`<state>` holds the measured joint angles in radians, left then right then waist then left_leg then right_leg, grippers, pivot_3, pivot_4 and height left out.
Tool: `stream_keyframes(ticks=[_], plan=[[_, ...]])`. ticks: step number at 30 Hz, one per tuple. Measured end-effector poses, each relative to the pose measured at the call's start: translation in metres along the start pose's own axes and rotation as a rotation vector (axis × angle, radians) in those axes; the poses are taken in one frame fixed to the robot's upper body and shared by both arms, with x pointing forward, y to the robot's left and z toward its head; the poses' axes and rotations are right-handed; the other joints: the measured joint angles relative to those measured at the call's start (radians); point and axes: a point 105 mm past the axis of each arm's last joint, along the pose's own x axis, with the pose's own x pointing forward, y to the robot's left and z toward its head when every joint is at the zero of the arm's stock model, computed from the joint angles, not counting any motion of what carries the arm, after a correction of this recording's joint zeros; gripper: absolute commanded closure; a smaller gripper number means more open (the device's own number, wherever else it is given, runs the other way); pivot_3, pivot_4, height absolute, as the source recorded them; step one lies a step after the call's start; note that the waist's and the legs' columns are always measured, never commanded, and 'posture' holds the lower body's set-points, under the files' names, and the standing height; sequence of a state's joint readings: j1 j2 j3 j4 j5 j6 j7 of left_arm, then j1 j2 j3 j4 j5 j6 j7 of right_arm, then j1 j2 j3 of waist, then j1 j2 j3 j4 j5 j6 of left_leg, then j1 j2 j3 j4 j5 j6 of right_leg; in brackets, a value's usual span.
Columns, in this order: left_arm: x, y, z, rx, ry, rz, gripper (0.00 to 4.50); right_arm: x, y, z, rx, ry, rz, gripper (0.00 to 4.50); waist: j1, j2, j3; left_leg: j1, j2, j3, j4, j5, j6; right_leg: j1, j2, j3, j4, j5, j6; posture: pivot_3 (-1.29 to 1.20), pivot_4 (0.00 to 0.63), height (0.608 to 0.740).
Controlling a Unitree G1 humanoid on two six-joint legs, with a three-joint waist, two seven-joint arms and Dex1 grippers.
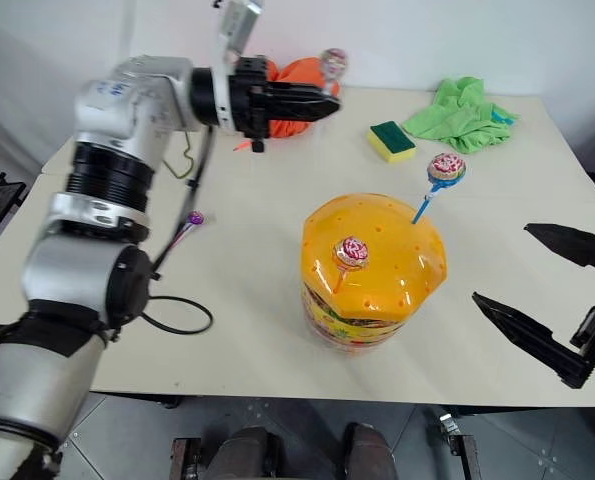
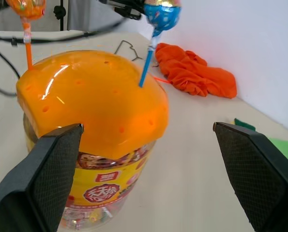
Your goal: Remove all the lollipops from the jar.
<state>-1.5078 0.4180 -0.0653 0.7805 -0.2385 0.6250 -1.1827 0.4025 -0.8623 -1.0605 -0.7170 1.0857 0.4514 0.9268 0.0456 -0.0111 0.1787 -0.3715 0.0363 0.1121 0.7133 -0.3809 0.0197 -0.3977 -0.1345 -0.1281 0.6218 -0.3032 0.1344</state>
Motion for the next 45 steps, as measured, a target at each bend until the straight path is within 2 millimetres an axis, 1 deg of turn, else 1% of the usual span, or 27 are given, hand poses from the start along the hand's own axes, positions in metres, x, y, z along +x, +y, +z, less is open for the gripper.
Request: stream_keyframes(ticks=[2, 4, 6, 8, 12, 15, 17, 18, 19, 21, 22, 24, 26, 29, 30, 33, 37, 40, 43, 44, 45], plan=[[-0.020, 0.015, -0.020, -0.046, 0.102, 0.122, 4.47, -0.001, 0.000, -0.002, 0.012, -0.001, 0.013, 0.00, -0.001, 0.000, 0.000, 0.000, 0.000, 0.000, 0.000, 0.000, 0.000, 0.000, 0.000, 0.000, 0.000, 0.000, 0.000, 0.00, 0.150, 0.740], [-0.033, 0.024, -0.039, -0.099, 0.185, 0.208, 4.47, 0.000, 0.001, -0.002, 0.016, -0.006, 0.031, 0.00, 0.005, 0.000, 0.000, -0.001, 0.000, 0.000, 0.001, 0.000, 0.000, 0.000, 0.000, 0.000, 0.000, 0.000, 0.000, 0.00, 0.150, 0.740], [-0.056, 0.034, -0.062, -0.168, 0.291, 0.336, 4.47, 0.004, 0.006, 0.004, 0.014, -0.038, 0.094, 0.00, 0.004, 0.000, 0.000, -0.001, 0.000, 0.000, 0.002, 0.000, 0.000, 0.000, 0.000, 0.001, 0.000, 0.000, 0.000, 0.00, 0.150, 0.740], [-0.078, 0.043, -0.078, -0.233, 0.362, 0.455, 4.47, 0.006, 0.009, 0.008, 0.020, -0.059, 0.138, 0.00, 0.004, 0.000, 0.000, -0.001, 0.000, 0.000, 0.001, 0.000, 0.000, 0.000, 0.000, 0.000, 0.000, 0.000, 0.000, 0.00, 0.150, 0.740], [-0.120, 0.054, -0.105, -0.320, 0.481, 0.675, 4.47, 0.008, 0.018, 0.015, 0.045, -0.117, 0.217, 0.00, 0.005, 0.000, 0.000, -0.001, 0.000, 0.000, 0.001, 0.000, 0.000, 0.000, 0.000, 0.000, 0.000, 0.000, 0.000, 0.00, 0.150, 0.740], [-0.138, 0.057, -0.123, -0.371, 0.557, 0.776, 4.47, 0.012, 0.023, 0.014, 0.070, -0.135, 0.255, 0.00, 0.008, -0.001, 0.000, -0.001, 0.000, 0.000, 0.002, 0.000, 0.000, 0.000, 0.000, 0.000, 0.000, 0.000, 0.000, 0.00, 0.150, 0.740], [-0.149, 0.059, -0.130, -0.406, 0.594, 0.845, 4.47, 0.015, 0.024, 0.013, 0.078, -0.141, 0.263, 0.00, 0.007, -0.002, 0.001, -0.001, 0.000, 0.000, 0.002, 0.000, 0.000, 0.000, 0.000, 0.000, 0.000, 0.000, 0.000, 0.00, 0.150, 0.740], [-0.159, 0.061, -0.136, -0.430, 0.624, 0.908, 4.47, 0.018, 0.024, 0.013, 0.080, -0.146, 0.268, 0.00, 0.005, -0.002, 0.001, -0.001, 0.000, 0.000, 0.002, 0.000, 0.000, 0.000, 0.000, 0.000, 0.001, 0.000, 0.000, 0.00, 0.150, 0.740], [-0.174, 0.062, -0.144, -0.464, 0.668, 0.987, 4.47, 0.020, 0.024, 0.011, 0.084, -0.143, 0.270, 0.00, 0.003, -0.002, 0.001, 0.000, 0.000, 0.000, 0.001, 0.000, 0.000, 0.000, 0.000, 0.000, 0.001, 0.000, 0.000, 0.00, 0.150, 0.740], [-0.201, 0.060, -0.158, -0.529, 0.739, 1.103, 4.47, 0.022, 0.023, 0.005, 0.100, -0.130, 0.263, 0.00, -0.003, -0.002, 0.001, 0.000, 0.000, 0.000, 0.001, 0.000, 0.000, 0.000, 0.000, 0.000, 0.001, 0.000, 0.000, 0.00, 0.150, 0.740], [-0.211, 0.057, -0.164, -0.566, 0.766, 1.137, 4.47, 0.023, 0.022, 0.002, 0.107, -0.123, 0.259, 0.00, -0.005, -0.002, 0.001, 0.000, 0.000, 0.000, 0.001, 0.000, 0.000, 0.000, 0.000, 0.000, 0.001, 0.000, 0.000, 0.00, 0.150, 0.740], [-0.221, 0.051, -0.174, -0.625, 0.807, 1.166, 4.47, 0.026, 0.022, 0.000, 0.106, -0.119, 0.261, 0.00, -0.009, -0.002, 0.001, 0.000, 0.000, 0.001, 0.001, 0.000, 0.000, 0.000, 0.000, 0.000, 0.001, 0.000, 0.000, 0.00, 0.150, 0.740], [-0.231, 0.045, -0.185, -0.645, 0.864, 1.178, 4.47, 0.028, 0.021, -0.001, 0.105, -0.124, 0.266, 0.00, -0.006, -0.002, 0.001, 0.000, 0.000, 0.001, 0.001, 0.000, 0.000, 0.000, 0.000, 0.000, 0.001, 0.000, 0.000, 0.00, 0.150, 0.740], [-0.244, 0.032, -0.206, -0.710, 0.953, 1.179, 4.47, 0.028, 0.018, -0.003, 0.104, -0.119, 0.253, 0.00, -0.006, -0.003, 0.001, 0.000, 0.000, 0.001, 0.001, 0.000, 0.000, 0.000, 0.000, 0.000, 0.001, 0.000, 0.000, 0.00, 0.150, 0.740], [-0.246, 0.029, -0.209, -0.726, 0.968, 1.177, 4.24, 0.028, 0.017, -0.003, 0.105, -0.119, 0.250, 0.00, -0.006, -0.003, 0.002, 0.000, 0.000, 0.001, 0.001, 0.000, 0.000, 0.000, 0.000, 0.000, 0.001, 0.000, 0.000, 0.00, 0.150, 0.740], [-0.254, 0.020, -0.209, -0.787, 0.988, 1.180, 3.48, 0.029, 0.013, -0.005, 0.103, -0.117, 0.240, 0.00, -0.009, -0.003, 0.001, 0.000, 0.000, 0.002, 0.001, 0.000, 0.000, 0.000, 0.000, 0.001, 0.001, 0.000, 0.000, 0.00, 0.150, 0.740], [-0.254, 0.018, -0.198, -0.766, 0.986, 1.163, 2.19, 0.032, 0.011, -0.008, 0.108, -0.118, 0.243, 0.00, -0.009, -0.003, 0.001, 0.000, 0.000, 0.002, 0.001, 0.000, 0.000, 0.000, 0.000, 0.001, 0.001, 0.000, 0.000, 0.00, 0.150, 0.740], [-0.254, 0.019, -0.183, -0.709, 0.981, 1.148, 1.24, 0.032, 0.007, -0.007, 0.098, -0.121, 0.235, 0.00, -0.011, -0.003, 0.001, 0.000, 0.000, 0.002, 0.001, 0.000, 0.000, 0.000, 0.000, 0.001, 0.001, 0.000, 0.000, 0.00, 0.150, 0.740], [-0.252, 0.019, -0.160, -0.636, 0.950, 1.115, 0.23, 0.031, 0.004, -0.008, 0.095, -0.119, 0.238, 0.00, -0.013, -0.003, 0.001, 0.000, 0.000, 0.002, 0.001, 0.000, 0.000, -0.001, 0.000, 0.001, 0.001, 0.000, 0.000, 0.00, 0.150, 0.740], [-0.250, 0.019, -0.151, -0.609, 0.930, 1.099, 0.04, 0.031, 0.003, -0.008, 0.093, -0.117, 0.238, 0.00, -0.013, -0.003, 0.002, 0.000, 0.000, 0.002, 0.001, 0.000, 0.000, -0.001, 0.000, 0.001, 0.001, 0.000, 0.000, 0.00, 0.150, 0.740], [-0.248, 0.020, -0.142, -0.584, 0.911, 1.084, 0.04, 0.031, 0.002, -0.008, 0.090, -0.115, 0.239, 0.00, -0.012, -0.003, 0.002, 0.000, 0.000, 0.002, 0.001, 0.000, 0.000, -0.001, 0.000, 0.001, 0.001, 0.000, 0.000, 0.00, 0.150, 0.740]])
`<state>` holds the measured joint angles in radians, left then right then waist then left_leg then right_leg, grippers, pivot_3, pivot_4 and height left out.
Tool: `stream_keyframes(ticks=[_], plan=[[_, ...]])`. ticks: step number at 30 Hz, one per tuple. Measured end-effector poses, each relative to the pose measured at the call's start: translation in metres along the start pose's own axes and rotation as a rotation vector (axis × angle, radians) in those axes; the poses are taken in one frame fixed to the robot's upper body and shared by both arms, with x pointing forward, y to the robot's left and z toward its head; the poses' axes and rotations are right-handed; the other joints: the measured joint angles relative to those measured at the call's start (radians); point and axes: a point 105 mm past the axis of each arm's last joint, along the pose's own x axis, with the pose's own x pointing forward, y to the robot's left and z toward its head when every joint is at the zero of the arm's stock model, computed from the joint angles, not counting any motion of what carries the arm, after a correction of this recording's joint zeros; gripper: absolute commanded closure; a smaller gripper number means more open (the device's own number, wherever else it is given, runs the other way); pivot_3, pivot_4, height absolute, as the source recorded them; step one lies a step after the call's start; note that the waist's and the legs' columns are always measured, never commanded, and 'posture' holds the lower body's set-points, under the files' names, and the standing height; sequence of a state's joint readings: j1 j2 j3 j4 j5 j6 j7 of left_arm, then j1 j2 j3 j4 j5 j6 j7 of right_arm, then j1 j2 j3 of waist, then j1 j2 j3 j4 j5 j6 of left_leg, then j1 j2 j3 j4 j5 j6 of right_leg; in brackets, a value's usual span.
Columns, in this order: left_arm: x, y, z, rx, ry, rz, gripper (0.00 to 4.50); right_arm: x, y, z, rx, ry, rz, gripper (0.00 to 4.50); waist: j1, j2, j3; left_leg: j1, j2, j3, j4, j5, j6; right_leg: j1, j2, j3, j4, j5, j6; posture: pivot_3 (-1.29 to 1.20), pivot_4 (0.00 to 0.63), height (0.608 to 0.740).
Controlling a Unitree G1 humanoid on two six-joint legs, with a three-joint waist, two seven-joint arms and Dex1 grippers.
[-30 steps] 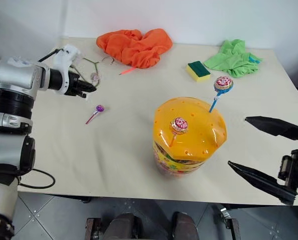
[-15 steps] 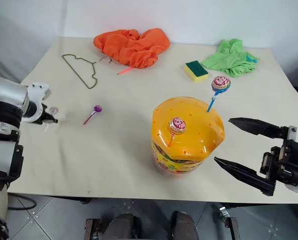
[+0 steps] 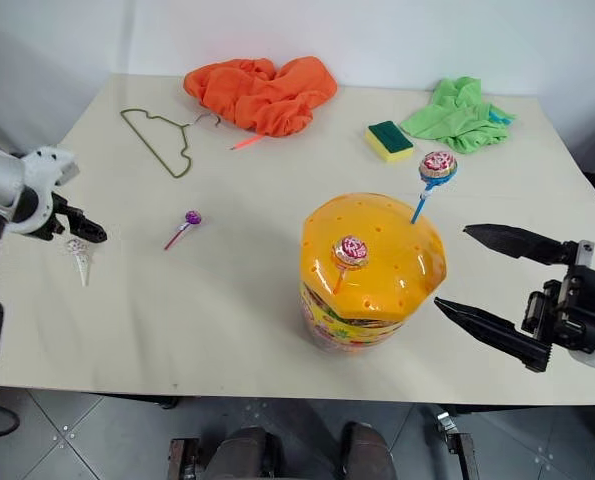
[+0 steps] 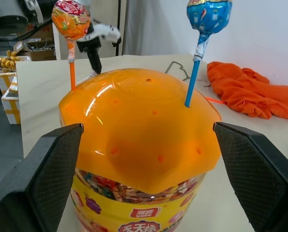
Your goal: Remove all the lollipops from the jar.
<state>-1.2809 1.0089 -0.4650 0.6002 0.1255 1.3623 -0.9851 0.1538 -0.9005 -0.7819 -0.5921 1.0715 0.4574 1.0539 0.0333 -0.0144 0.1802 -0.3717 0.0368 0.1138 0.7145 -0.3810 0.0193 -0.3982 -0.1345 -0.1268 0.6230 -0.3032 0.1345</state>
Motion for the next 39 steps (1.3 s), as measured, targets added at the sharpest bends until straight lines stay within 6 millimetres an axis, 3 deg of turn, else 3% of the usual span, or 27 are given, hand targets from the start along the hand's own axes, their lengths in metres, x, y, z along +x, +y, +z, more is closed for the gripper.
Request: stream_keyframes(ticks=[4, 6, 9, 12, 16, 18, 21, 32, 39], plan=[[-0.017, -0.018, 0.025, 0.116, -0.146, -0.105, 0.04, -0.001, -0.003, 0.000, -0.007, 0.005, -0.004, 0.00, 0.002, 0.000, 0.000, 0.000, 0.000, -0.001, 0.001, 0.000, 0.000, 0.000, 0.000, 0.000, 0.000, 0.000, 0.000, 0.00, 0.150, 0.740], [-0.028, -0.046, 0.045, 0.217, -0.277, -0.241, 0.04, -0.001, -0.003, 0.000, -0.017, 0.010, 0.002, 0.00, 0.007, 0.000, 0.000, -0.001, 0.000, -0.001, 0.002, 0.000, 0.000, 0.000, -0.001, 0.000, 0.001, 0.000, 0.000, 0.00, 0.150, 0.740], [-0.048, -0.103, 0.066, 0.444, -0.534, -0.540, 0.04, -0.001, -0.004, 0.002, -0.023, 0.015, 0.008, 0.00, 0.013, 0.001, 0.000, 0.000, 0.000, -0.001, 0.002, 0.000, 0.000, 0.000, -0.001, 0.000, 0.002, 0.000, 0.000, 0.00, 0.150, 0.740], [-0.058, -0.151, 0.066, 0.566, -0.731, -0.846, 0.04, -0.001, -0.004, 0.001, -0.024, 0.020, 0.003, 0.00, 0.012, 0.001, 0.000, 0.000, 0.000, 0.000, 0.003, 0.000, 0.000, 0.000, -0.001, 0.000, 0.002, 0.000, 0.000, 0.00, 0.150, 0.740], [-0.091, -0.190, 0.052, 0.714, -0.974, -1.258, 0.04, -0.003, -0.002, 0.000, -0.020, 0.035, -0.003, 0.00, 0.010, 0.000, 0.000, 0.000, 0.000, 0.000, 0.003, 0.000, 0.000, 0.000, -0.001, 0.000, 0.002, 0.000, 0.000, 0.00, 0.150, 0.740], [-0.107, -0.199, 0.040, 0.829, -1.047, -1.413, 0.04, -0.005, -0.001, -0.001, -0.015, 0.047, -0.010, 0.00, 0.010, 0.000, 0.000, 0.000, 0.000, 0.000, 0.003, 0.000, 0.000, 0.000, -0.001, 0.000, 0.002, 0.000, 0.000, 0.00, 0.150, 0.740], [-0.116, -0.212, 0.036, 0.868, -1.108, -1.521, 0.04, -0.008, 0.000, 0.000, -0.019, 0.055, -0.023, 0.00, 0.015, 0.001, 0.000, 0.000, 0.000, -0.001, 0.004, 0.000, 0.000, 0.001, -0.001, 0.000, 0.002, 0.000, 0.000, 0.00, 0.150, 0.740], [-0.114, -0.275, 0.015, 1.002, -1.035, -1.843, 0.04, -0.010, 0.005, 0.000, -0.025, 0.069, -0.056, 0.00, 0.019, 0.001, 0.000, 0.000, -0.001, -0.002, 0.004, 0.000, 0.001, 0.002, -0.001, 0.000, 0.002, 0.000, 0.000, 0.00, 0.150, 0.740], [-0.121, -0.294, 0.011, 1.072, -1.007, -1.937, 0.04, -0.013, 0.011, 0.003, -0.029, 0.076, -0.071, 0.00, 0.021, 0.001, -0.001, 0.000, -0.001, -0.003, 0.004, 0.000, 0.001, 0.002, -0.001, 0.000, 0.002, 0.000, 0.000, 0.00, 0.150, 0.740]])
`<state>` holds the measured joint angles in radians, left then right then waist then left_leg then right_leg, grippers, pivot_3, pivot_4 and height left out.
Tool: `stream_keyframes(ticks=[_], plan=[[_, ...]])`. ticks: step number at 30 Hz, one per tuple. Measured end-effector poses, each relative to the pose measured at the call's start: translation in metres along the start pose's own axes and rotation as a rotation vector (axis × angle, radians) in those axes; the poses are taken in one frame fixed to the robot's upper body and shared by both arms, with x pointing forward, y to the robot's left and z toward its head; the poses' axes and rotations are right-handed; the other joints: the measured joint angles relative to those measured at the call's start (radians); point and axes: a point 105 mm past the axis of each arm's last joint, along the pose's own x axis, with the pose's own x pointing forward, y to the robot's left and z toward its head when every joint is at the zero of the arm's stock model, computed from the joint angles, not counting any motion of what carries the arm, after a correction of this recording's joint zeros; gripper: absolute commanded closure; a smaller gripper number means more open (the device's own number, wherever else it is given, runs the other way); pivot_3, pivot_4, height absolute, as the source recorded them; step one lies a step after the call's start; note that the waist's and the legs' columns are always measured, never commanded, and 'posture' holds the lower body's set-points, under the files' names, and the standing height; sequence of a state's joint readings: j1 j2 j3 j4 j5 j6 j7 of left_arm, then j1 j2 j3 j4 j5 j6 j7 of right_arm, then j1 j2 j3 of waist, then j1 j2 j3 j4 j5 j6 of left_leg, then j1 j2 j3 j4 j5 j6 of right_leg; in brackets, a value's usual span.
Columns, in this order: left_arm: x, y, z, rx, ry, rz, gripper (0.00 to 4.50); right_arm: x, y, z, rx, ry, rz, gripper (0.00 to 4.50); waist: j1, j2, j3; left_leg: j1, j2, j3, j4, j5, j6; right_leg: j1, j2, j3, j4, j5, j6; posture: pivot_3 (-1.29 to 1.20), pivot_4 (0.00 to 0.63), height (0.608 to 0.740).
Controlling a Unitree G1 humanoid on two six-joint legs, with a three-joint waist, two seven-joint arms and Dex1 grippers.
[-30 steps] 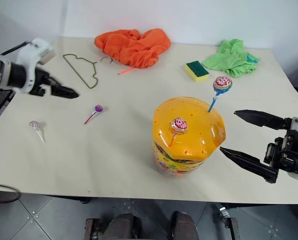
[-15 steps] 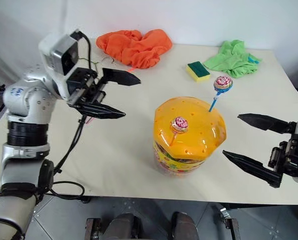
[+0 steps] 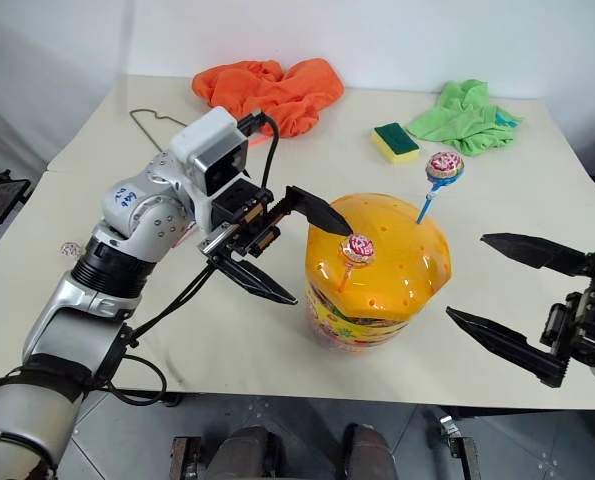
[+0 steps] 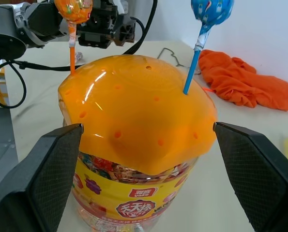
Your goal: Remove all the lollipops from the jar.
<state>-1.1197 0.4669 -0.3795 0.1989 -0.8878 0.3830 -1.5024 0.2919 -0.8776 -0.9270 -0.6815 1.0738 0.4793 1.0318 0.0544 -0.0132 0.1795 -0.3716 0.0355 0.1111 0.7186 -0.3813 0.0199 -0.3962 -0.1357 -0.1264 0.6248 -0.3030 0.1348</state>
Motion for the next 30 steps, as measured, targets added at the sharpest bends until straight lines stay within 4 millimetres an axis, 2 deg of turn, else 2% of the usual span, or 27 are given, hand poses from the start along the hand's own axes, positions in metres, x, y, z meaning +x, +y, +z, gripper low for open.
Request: stream_keyframes(ticks=[3, 5, 10, 18, 25, 30], plan=[[0.007, 0.002, 0.000, -0.001, -0.021, -0.035, 0.04, 0.000, 0.006, 0.004, -0.004, -0.014, 0.001, 0.00, -0.001, 0.000, 0.000, 0.000, 0.000, 0.000, 0.000, 0.000, 0.000, 0.000, 0.000, 0.000, -0.001, 0.000, 0.000, 0.00, 0.150, 0.740], [0.010, 0.000, -0.002, -0.015, -0.028, -0.053, 0.43, 0.000, 0.011, 0.007, 0.010, -0.040, 0.003, 0.00, -0.003, 0.000, 0.000, 0.000, 0.000, -0.001, -0.001, 0.000, 0.000, 0.000, 0.000, 0.000, -0.001, 0.000, 0.000, 0.00, 0.150, 0.740], [0.014, -0.004, 0.001, -0.011, -0.064, -0.095, 1.88, 0.011, 0.042, 0.020, 0.036, -0.102, 0.095, 0.00, -0.003, 0.001, -0.001, 0.000, 0.000, -0.010, 0.000, 0.000, 0.000, 0.002, 0.000, 0.000, -0.002, 0.000, 0.000, 0.00, 0.150, 0.740], [0.015, -0.003, 0.001, -0.012, -0.080, -0.097, 4.42, 0.008, 0.042, 0.018, 0.049, -0.089, 0.038, 0.00, -0.002, 0.002, -0.001, 0.000, -0.002, -0.013, -0.001, 0.000, 0.000, 0.003, 0.001, 0.001, -0.003, 0.000, 0.000, 0.00, 0.150, 0.740], [0.010, 0.004, 0.006, 0.011, -0.086, -0.063, 4.47, -0.003, 0.045, 0.017, 0.041, -0.072, 0.029, 0.00, -0.001, 0.002, -0.001, 0.000, -0.002, -0.013, -0.001, 0.000, 0.000, 0.003, 0.001, 0.002, -0.003, 0.000, 0.000, 0.00, 0.150, 0.740], [0.003, 0.015, 0.028, 0.077, -0.125, -0.024, 4.47, -0.015, 0.042, 0.012, 0.048, -0.052, 0.024, 0.00, -0.001, 0.002, -0.001, 0.000, -0.002, -0.013, -0.001, 0.000, 0.000, 0.003, 0.001, 0.003, -0.004, 0.000, 0.000, 0.00, 0.150, 0.740]])
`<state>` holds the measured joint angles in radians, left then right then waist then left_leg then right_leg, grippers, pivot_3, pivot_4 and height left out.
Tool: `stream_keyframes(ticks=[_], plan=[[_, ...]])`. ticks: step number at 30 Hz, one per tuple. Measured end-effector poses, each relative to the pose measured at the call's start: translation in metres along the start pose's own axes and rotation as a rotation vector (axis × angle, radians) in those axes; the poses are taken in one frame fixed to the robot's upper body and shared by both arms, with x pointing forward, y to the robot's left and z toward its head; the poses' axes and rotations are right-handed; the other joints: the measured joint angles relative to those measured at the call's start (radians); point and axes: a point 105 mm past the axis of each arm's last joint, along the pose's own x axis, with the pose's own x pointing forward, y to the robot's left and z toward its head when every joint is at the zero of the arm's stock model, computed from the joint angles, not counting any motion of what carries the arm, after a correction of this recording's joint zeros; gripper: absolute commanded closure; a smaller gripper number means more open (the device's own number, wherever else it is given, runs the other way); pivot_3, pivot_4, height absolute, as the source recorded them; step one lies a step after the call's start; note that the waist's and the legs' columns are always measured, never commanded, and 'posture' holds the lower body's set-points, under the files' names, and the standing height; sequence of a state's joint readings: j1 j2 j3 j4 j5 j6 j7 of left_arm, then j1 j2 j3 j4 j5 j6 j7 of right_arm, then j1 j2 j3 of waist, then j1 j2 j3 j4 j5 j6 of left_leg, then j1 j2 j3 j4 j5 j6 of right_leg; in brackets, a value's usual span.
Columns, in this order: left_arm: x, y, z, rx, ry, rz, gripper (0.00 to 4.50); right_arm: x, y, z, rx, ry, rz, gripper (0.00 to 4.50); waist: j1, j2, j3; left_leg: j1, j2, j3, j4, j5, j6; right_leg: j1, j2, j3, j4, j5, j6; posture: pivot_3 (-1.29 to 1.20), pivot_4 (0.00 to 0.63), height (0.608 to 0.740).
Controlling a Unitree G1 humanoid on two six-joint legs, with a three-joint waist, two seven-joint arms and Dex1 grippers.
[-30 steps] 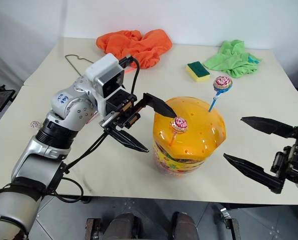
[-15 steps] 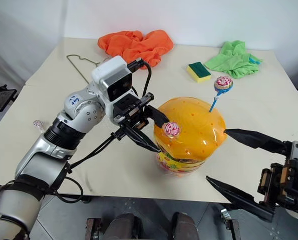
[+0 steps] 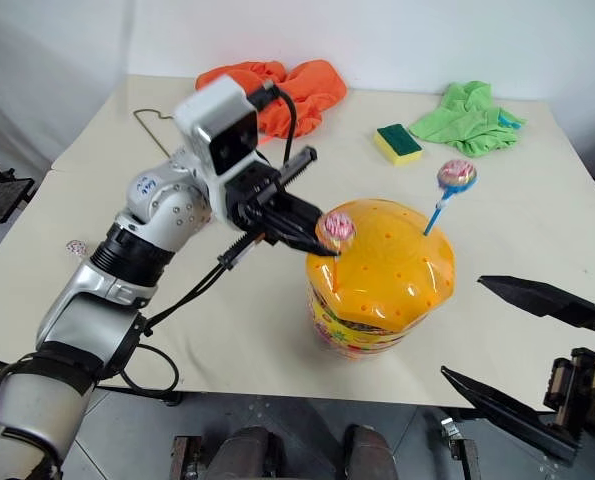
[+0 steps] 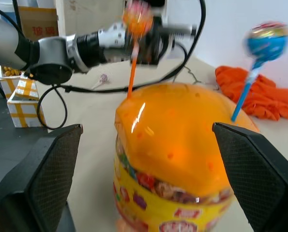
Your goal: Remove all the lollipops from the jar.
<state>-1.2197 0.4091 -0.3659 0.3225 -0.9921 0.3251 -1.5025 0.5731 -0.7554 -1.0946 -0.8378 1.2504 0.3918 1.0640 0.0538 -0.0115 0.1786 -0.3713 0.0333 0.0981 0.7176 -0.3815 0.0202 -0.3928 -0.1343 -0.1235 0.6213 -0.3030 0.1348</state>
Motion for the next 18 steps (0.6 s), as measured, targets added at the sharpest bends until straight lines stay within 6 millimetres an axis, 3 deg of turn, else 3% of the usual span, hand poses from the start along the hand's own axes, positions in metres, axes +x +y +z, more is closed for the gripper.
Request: stream_keyframes(ticks=[7, 12, 16, 18], plan=[[-0.013, 0.018, 0.016, 0.050, -0.005, 0.099, 4.47, -0.014, -0.002, -0.006, 0.011, 0.048, 0.021, 0.00, 0.000, 0.000, 0.000, -0.001, -0.001, 0.003, 0.000, 0.000, 0.000, 0.000, 0.001, 0.001, -0.001, 0.000, 0.000, 0.00, 0.150, 0.740], [-0.036, 0.030, 0.035, 0.157, 0.079, 0.244, 4.47, -0.028, -0.007, -0.006, 0.006, 0.069, 0.008, 0.00, -0.002, 0.000, 0.000, 0.000, -0.001, 0.006, -0.002, 0.000, 0.000, 0.000, 0.001, 0.001, -0.002, 0.000, 0.000, 0.00, 0.150, 0.740], [-0.078, 0.038, 0.032, 0.117, 0.207, 0.512, 4.47, -0.035, -0.008, -0.007, 0.014, 0.092, 0.008, 0.00, -0.004, 0.000, 0.000, 0.000, -0.001, 0.006, -0.002, 0.000, 0.000, 0.000, 0.001, 0.002, -0.002, 0.000, 0.000, 0.00, 0.150, 0.740], [-0.112, 0.043, 0.029, 0.044, 0.293, 0.751, 4.47, -0.038, -0.011, -0.008, 0.018, 0.102, 0.006, 0.00, -0.006, 0.000, 0.000, 0.001, -0.001, 0.004, -0.002, 0.000, 0.000, 0.000, 0.001, 0.003, -0.001, 0.000, 0.001, 0.00, 0.150, 0.740]])
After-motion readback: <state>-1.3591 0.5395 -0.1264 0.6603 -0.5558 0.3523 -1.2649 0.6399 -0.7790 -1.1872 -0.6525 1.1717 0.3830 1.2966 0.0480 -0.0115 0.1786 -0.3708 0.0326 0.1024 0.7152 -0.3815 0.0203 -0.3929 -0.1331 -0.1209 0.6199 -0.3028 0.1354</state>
